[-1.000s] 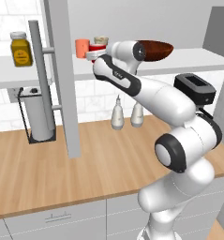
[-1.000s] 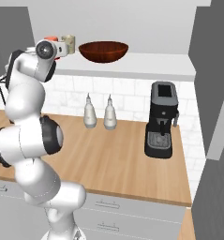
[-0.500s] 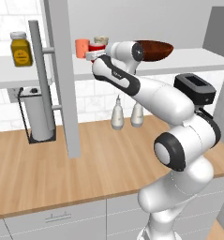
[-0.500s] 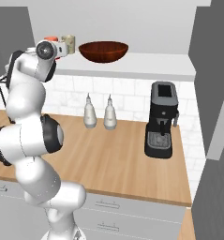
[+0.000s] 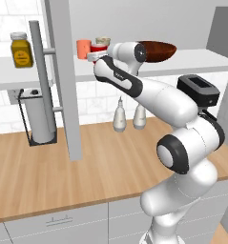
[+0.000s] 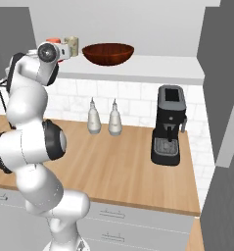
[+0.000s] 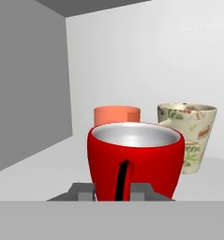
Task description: Gather all objects into one cabinet and sort the glasses and bowls to opposite sides.
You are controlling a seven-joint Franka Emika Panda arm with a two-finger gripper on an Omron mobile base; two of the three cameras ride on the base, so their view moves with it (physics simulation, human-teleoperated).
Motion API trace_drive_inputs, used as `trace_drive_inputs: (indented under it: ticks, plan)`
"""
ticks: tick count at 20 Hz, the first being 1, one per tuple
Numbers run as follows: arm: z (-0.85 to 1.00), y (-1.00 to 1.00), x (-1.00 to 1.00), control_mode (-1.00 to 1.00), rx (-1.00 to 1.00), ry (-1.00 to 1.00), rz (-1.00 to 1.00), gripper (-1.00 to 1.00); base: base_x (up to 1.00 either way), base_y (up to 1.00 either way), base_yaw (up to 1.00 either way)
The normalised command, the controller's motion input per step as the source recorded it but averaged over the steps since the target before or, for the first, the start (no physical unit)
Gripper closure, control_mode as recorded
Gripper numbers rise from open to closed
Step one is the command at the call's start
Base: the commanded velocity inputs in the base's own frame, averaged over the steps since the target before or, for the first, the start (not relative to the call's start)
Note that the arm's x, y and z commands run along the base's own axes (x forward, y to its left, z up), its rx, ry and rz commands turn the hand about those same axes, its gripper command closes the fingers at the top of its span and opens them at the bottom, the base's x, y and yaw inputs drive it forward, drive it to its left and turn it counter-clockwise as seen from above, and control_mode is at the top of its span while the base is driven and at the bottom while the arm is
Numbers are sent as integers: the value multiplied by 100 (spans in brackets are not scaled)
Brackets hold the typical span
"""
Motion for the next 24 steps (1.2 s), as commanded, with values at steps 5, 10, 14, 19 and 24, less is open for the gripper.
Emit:
trace_drive_inputs:
  ticks: [5, 10, 14, 19, 24]
  plan:
    - [0, 0, 0, -100, 0, 0, 0, -100, 0, 0, 0]
    - [0, 0, 0, -100, 0, 0, 0, -100, 0, 0, 0]
    - [-1, 0, 0, -100, 0, 0, 0, -100, 0, 0, 0]
    - [-10, 0, 0, -100, 0, 0, 0, -100, 0, 0, 0]
    - [0, -14, 0, -100, 1, 0, -1, -100, 0, 0, 0]
